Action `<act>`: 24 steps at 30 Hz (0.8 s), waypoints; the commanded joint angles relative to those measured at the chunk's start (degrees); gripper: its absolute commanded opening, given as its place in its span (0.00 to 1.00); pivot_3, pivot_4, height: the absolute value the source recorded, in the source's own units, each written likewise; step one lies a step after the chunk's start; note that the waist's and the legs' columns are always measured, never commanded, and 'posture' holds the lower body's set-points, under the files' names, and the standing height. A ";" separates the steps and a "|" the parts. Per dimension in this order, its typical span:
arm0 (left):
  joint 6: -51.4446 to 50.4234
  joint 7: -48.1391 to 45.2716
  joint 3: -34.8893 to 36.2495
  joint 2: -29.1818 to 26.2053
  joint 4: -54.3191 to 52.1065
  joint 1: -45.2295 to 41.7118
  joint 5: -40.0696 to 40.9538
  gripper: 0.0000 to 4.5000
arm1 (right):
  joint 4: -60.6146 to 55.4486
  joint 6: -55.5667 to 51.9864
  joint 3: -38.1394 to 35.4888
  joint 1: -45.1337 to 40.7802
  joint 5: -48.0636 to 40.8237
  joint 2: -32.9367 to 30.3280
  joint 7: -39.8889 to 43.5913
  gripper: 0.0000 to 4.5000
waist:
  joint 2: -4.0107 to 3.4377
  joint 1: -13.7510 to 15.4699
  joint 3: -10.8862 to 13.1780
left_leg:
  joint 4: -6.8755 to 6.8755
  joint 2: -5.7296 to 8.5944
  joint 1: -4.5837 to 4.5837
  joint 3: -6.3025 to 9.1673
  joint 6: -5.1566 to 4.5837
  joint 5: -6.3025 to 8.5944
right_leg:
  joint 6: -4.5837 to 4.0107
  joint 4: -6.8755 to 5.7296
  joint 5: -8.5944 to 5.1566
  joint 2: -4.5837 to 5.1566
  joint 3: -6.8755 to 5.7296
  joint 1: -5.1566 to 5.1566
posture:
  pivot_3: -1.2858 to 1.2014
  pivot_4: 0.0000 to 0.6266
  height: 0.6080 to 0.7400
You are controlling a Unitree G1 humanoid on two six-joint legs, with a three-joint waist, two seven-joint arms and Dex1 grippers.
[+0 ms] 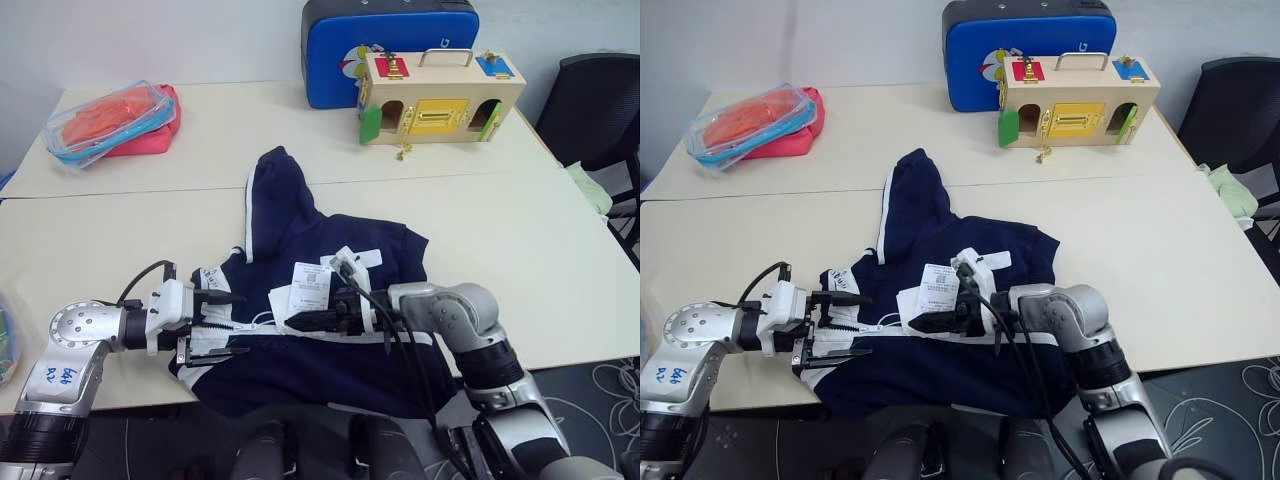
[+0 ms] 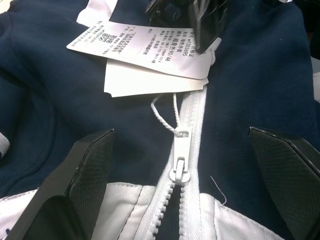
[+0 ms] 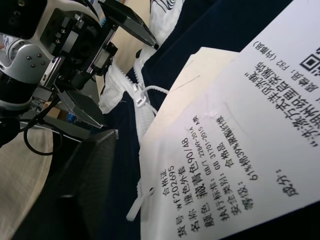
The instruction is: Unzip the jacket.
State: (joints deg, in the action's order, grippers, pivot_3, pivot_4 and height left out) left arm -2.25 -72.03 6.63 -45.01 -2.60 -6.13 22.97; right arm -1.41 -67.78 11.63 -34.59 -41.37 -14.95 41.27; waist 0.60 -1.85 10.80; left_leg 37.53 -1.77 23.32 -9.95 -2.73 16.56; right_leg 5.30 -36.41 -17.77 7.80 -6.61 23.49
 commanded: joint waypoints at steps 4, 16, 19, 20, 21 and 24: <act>0.07 -0.40 -0.20 0.67 -0.06 -2.24 1.46 1.00 | 0.61 0.86 -0.35 -1.07 -1.41 0.61 4.14 0.28 | 0.00 -0.03 0.00 | 0.00 -0.01 0.00 -0.01 0.01 0.00 | 0.00 -0.01 0.00 -0.01 0.01 0.01 | 0.52 0.24 1.00; 10.50 -5.08 -9.39 4.34 18.77 -12.22 -7.77 1.00 | -1.88 1.25 -3.64 0.14 -2.43 -1.63 5.23 0.01 | 0.05 -0.05 -0.03 | 0.06 -0.01 0.00 -0.09 0.00 0.00 | 0.00 -0.08 0.00 -0.12 -0.11 0.05 | 0.52 0.24 1.00; 10.70 -5.90 -9.90 4.41 20.90 -11.63 -7.94 1.00 | -3.77 2.30 -4.27 0.95 -1.87 -3.25 5.30 0.01 | 0.05 -0.09 -0.03 | 0.07 -0.04 0.00 -0.12 0.00 0.00 | 0.00 -0.08 0.00 -0.09 -0.10 0.07 | 0.52 0.24 1.00; 10.26 -6.30 -10.07 4.03 20.92 -11.15 -7.94 1.00 | -4.37 2.37 -4.84 1.27 -1.97 -3.97 5.24 0.01 | 0.06 -0.10 -0.04 | 0.07 -0.04 -0.02 -0.12 0.00 0.00 | 0.00 -0.08 0.00 -0.07 -0.09 0.06 | 0.52 0.24 1.00; 10.08 -6.55 -10.19 3.75 20.92 -10.82 -8.01 1.00 | -4.78 2.39 -5.23 1.52 -2.13 -4.46 5.17 0.01 | 0.06 -0.12 -0.04 | 0.08 -0.05 -0.02 -0.12 0.00 0.00 | 0.00 -0.09 0.00 -0.06 -0.08 0.06 | 0.52 0.24 1.00; 10.82 -6.57 -10.61 2.36 21.66 -9.34 -9.48 1.00 | -6.60 2.38 -7.83 2.77 -2.96 -6.64 4.69 0.01 | 0.06 -0.28 -0.04 | 0.07 -0.06 -0.03 -0.11 0.00 0.00 | 0.00 -0.08 0.00 -0.04 0.00 0.05 | 0.52 0.24 1.00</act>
State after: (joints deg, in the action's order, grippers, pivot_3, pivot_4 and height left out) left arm 8.74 -77.73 -2.57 -41.40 16.70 -17.59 16.53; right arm -5.20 -66.17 5.93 -31.90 -42.91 -20.74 45.88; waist 0.66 -2.13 10.76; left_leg 37.60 -1.83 23.29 -10.06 -2.73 16.57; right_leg 5.30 -36.49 -17.77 7.76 -6.55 23.54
